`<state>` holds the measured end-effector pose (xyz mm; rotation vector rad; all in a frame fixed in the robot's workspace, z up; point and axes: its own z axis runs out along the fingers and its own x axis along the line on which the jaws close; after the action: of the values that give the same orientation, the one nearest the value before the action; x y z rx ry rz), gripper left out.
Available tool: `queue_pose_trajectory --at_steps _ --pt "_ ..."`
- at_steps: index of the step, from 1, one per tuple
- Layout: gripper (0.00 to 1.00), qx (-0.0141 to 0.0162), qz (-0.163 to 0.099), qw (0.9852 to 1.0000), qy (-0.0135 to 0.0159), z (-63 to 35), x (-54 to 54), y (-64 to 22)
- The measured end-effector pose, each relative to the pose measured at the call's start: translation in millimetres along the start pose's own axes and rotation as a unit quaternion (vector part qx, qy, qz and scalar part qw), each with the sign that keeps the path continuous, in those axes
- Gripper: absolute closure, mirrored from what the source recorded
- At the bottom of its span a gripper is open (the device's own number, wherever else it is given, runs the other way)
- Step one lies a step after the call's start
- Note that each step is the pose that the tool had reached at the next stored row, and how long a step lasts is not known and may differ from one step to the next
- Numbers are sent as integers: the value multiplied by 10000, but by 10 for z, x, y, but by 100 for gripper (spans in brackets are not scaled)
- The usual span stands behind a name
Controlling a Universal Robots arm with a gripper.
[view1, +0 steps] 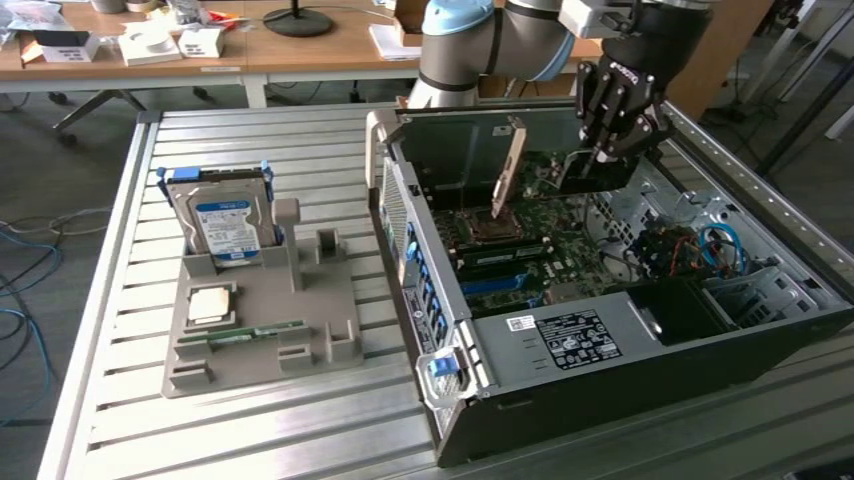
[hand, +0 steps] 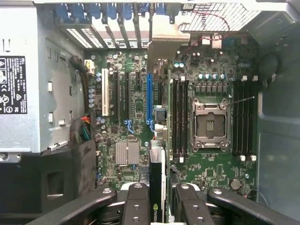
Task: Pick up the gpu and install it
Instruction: 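Insert the gpu into the slot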
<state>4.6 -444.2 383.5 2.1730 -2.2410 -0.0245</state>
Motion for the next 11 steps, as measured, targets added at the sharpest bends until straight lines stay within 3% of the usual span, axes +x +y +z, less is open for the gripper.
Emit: queue_pose_trajectory --at_steps 11 --pt "74 0 -1 10000 1 200 0 20"
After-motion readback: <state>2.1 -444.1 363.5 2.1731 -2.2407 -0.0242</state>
